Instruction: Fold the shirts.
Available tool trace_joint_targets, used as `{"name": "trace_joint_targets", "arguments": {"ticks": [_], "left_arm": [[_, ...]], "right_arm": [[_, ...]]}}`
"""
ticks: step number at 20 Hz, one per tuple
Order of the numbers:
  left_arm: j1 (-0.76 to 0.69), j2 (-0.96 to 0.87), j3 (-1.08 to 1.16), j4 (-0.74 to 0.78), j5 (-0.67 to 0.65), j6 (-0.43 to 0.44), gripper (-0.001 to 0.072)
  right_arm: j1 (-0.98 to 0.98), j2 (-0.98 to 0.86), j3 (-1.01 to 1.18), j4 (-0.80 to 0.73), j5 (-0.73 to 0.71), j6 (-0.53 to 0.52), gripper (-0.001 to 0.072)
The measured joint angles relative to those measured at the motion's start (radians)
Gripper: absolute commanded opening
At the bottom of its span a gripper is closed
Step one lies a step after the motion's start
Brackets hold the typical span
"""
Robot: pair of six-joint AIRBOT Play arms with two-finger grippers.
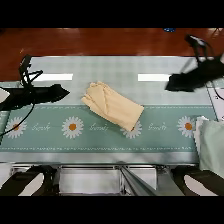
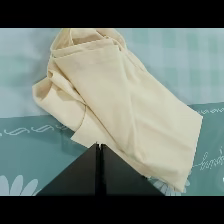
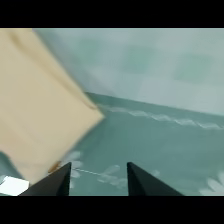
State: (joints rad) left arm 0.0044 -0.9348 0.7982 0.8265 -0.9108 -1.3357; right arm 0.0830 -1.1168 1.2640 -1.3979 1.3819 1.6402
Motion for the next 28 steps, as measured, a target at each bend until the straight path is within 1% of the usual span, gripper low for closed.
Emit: {"name": "trace_joint_targets", "arguments": {"ticks": [1,3,4,6,9,11,13,16,19,20,22,26,28], "left_arm": [[0.001,0.0,0.0,0.001,-0.005,0.0,0.0023],[-0.002,0.0,0.001,-0.001,-0.009,0.0,0.0023],[-0.006,0.0,0.001,0.0,-0.012,0.0,0.0023],[-0.013,0.0,0.001,0.0,-0.013,0.0,0.0024],[-0.027,-0.001,-0.004,-0.001,-0.016,0.0,0.0023],[-0.034,-0.003,-0.011,-0.001,-0.016,0.0,0.0024],[-0.038,-0.005,-0.023,0.0,-0.018,-0.001,0.0023],[-0.04,-0.006,-0.042,-0.001,-0.018,-0.003,0.0023],[-0.042,-0.008,-0.059,-0.001,-0.017,-0.003,0.0024],[-0.042,-0.01,-0.063,-0.001,-0.015,-0.003,0.0023],[-0.042,-0.014,-0.068,-0.001,-0.013,-0.003,0.0024],[-0.042,-0.03,-0.071,-0.001,-0.013,-0.003,0.0024],[-0.042,-0.041,-0.072,-0.001,-0.013,-0.003,0.0023]], "right_arm": [[-0.027,0.083,-0.102,-0.055,-0.024,0.042,0.041],[-0.074,0.224,-0.314,-0.079,-0.1,0.116,0.041],[-0.091,0.278,-0.42,-0.052,-0.15,0.142,0.0412],[-0.101,0.346,-0.62,0.099,-0.283,0.151,0.0419],[-0.057,0.346,-0.821,0.375,-0.5,0.089,0.0419],[-0.008,0.284,-0.875,0.528,-0.614,0.031,0.0419],[0.035,0.191,-0.885,0.668,-0.69,-0.043,0.0418],[0.077,0.037,-0.854,0.85,-0.735,-0.171,0.0416],[0.096,-0.124,-0.787,1.039,-0.702,-0.311,0.0397],[0.102,-0.174,-0.76,1.085,-0.672,-0.35,0.0349],[0.124,-0.271,-0.692,1.135,-0.63,-0.411,0.0015],[0.167,-0.382,-0.48,1.192,-0.524,-0.506,0.002],[0.177,-0.399,-0.33,1.167,-0.486,-0.507,0.002]]}}
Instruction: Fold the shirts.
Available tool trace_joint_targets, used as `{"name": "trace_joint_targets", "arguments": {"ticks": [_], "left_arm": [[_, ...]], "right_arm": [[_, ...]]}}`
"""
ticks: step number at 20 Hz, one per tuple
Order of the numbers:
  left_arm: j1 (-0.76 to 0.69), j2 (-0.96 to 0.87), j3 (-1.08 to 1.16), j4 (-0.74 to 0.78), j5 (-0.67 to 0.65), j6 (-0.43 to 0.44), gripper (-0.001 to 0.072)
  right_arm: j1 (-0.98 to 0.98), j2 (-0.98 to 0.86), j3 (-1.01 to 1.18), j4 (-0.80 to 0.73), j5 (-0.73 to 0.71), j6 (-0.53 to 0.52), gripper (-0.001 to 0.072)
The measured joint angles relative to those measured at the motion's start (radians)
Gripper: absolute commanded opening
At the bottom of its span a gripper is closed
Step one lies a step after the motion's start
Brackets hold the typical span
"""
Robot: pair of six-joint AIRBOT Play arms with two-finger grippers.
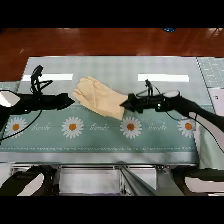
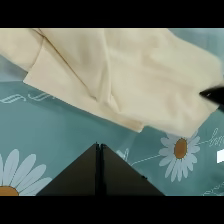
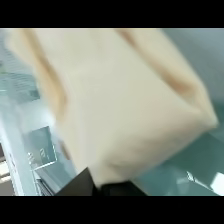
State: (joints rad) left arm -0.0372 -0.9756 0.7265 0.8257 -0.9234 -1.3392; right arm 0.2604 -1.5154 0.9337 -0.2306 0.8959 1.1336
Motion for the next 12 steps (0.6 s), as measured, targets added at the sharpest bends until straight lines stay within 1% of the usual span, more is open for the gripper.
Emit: {"name": "trace_joint_targets", "arguments": {"ticks": [2,6,8,10,12], "left_arm": [[0.0,-0.013,-0.001,0.0,-0.001,0.0,0.0024],[0.0,-0.033,-0.001,0.0,0.0,0.0,0.0023],[0.0,-0.037,-0.001,0.0,-0.001,0.0,0.0024],[0.0,-0.039,-0.001,0.0,0.0,0.0,0.0023],[0.0,-0.04,-0.001,0.0,-0.001,0.0,0.0023]], "right_arm": [[0.005,-0.008,0.174,-0.089,0.026,0.054,0.002],[-0.003,-0.014,0.556,-0.417,0.075,0.265,0.002],[-0.031,-0.014,0.714,-0.553,0.112,0.358,0.002],[-0.081,-0.012,0.836,-0.635,0.163,0.423,0.002],[-0.155,-0.002,0.923,-0.684,0.217,0.473,0.002]]}}
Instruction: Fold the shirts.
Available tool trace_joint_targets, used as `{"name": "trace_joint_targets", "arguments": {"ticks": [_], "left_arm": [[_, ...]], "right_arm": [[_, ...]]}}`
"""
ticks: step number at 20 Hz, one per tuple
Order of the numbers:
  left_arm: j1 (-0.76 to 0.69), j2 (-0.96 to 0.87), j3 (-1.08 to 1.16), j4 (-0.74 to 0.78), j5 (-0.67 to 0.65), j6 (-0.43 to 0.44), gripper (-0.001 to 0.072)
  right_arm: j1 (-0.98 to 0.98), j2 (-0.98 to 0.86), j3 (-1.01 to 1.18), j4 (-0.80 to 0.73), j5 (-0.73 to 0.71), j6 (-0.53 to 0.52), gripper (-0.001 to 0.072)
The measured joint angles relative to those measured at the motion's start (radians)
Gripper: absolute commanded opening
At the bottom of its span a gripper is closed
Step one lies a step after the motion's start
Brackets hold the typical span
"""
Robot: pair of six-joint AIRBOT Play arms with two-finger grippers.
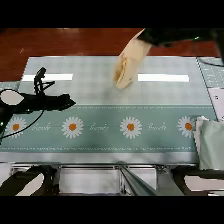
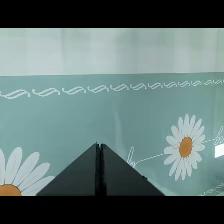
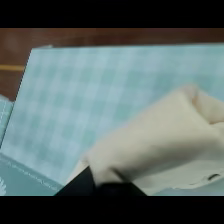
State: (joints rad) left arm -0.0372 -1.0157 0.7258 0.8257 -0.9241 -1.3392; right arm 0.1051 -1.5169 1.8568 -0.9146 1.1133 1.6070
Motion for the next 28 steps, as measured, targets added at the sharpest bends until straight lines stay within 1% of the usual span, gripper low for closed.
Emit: {"name": "trace_joint_targets", "arguments": {"ticks": [3,7,10,13,16,18,25,26,27,28], "left_arm": [[0.0,0.0,0.0,0.0,0.0,0.0,0.0024],[0.0,0.0,0.0,0.0,0.001,0.009,0.0024],[0.0,-0.001,0.0,0.0,0.012,0.017,0.0024],[0.0,-0.001,0.0,0.0,0.043,0.02,0.0023],[0.0,-0.001,0.0,0.0,0.075,0.022,0.0023],[0.0,-0.001,0.0,0.0,0.09,0.022,0.0023],[0.0,-0.001,0.0,0.0,0.111,0.034,0.0024],[0.0,-0.001,0.0,0.0,0.112,0.035,0.0024],[0.0,-0.002,0.0,0.0,0.112,0.036,0.0024],[-0.002,-0.002,0.0,0.0,0.113,0.037,0.0023]], "right_arm": [[-0.149,0.031,0.063,-0.037,0.093,0.073,0.002],[-0.377,0.085,0.092,-0.084,0.284,0.169,0.0018],[-0.506,0.153,0.095,-0.194,0.444,0.213,0.0018],[-0.604,0.249,0.05,-0.329,0.568,0.226,0.0018],[-0.727,0.378,-0.079,-0.452,0.665,0.208,0.0018],[-0.819,0.467,-0.19,-0.51,0.697,0.187,0.0018],[-1.187,0.726,-0.638,-0.694,0.729,0.093,0.002],[-1.223,0.753,-0.694,-0.714,0.724,0.089,0.0059],[-1.252,0.775,-0.753,-0.734,0.714,0.088,0.0278],[-1.272,0.795,-0.808,-0.764,0.703,0.088,0.0413]]}}
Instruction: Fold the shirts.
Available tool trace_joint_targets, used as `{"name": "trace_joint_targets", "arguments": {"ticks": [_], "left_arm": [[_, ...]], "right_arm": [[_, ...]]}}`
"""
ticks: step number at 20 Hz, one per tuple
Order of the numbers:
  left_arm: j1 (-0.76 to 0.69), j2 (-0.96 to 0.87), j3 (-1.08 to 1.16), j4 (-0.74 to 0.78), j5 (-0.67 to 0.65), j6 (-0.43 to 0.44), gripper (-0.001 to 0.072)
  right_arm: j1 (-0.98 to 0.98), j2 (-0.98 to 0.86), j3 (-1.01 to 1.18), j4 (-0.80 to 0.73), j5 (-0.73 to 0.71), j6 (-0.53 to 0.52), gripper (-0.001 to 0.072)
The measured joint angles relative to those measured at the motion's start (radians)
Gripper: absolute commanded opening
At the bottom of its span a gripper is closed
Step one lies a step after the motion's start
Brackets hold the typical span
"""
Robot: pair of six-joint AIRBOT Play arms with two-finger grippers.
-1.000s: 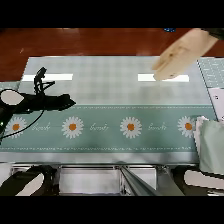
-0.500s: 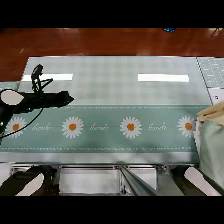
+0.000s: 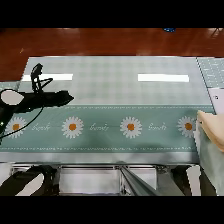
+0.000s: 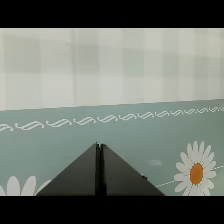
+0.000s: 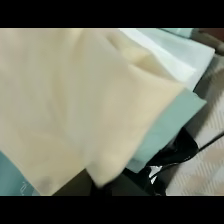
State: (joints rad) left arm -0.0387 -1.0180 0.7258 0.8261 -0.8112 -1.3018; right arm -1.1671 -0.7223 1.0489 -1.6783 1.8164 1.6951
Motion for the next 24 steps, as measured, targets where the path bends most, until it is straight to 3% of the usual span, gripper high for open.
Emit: {"name": "trace_joint_targets", "arguments": {"ticks": [5,6,7,8,12,16,19,21,24], "left_arm": [[-0.037,-0.017,0.008,0.0,0.002,0.0,0.0024],[-0.035,-0.02,0.024,-0.004,0.003,-0.001,0.0024],[-0.024,-0.023,0.05,-0.003,0.002,-0.004,0.0024],[-0.007,-0.024,0.086,-0.003,0.0,-0.003,0.0024],[0.084,-0.041,0.322,-0.003,-0.006,0.004,0.0023],[0.084,-0.103,0.609,-0.004,-0.06,-0.008,0.0023],[0.011,-0.138,0.703,0.041,-0.14,-0.019,0.0023],[-0.063,-0.152,0.678,0.162,-0.175,-0.066,0.0023],[-0.136,-0.182,0.563,0.385,-0.184,-0.171,0.0024]], "right_arm": [[-0.04,0.03,-0.145,-0.086,-0.06,0.023,0.0406],[-0.043,0.023,-0.144,-0.07,-0.082,0.023,0.0342],[-0.045,0.01,-0.129,-0.038,-0.121,0.023,0.0149],[-0.047,-0.009,-0.1,0.014,-0.158,0.017,0.002],[0.034,-0.127,0.08,0.426,-0.371,-0.089,0.002],[0.406,-0.269,0.267,0.674,-0.583,-0.17,0.002],[0.756,-0.38,0.334,0.638,-0.672,-0.193,0.002],[0.967,-0.465,0.354,0.524,-0.69,-0.184,0.002],[1.18,-0.607,0.367,0.288,-0.64,-0.092,0.0019]]}}
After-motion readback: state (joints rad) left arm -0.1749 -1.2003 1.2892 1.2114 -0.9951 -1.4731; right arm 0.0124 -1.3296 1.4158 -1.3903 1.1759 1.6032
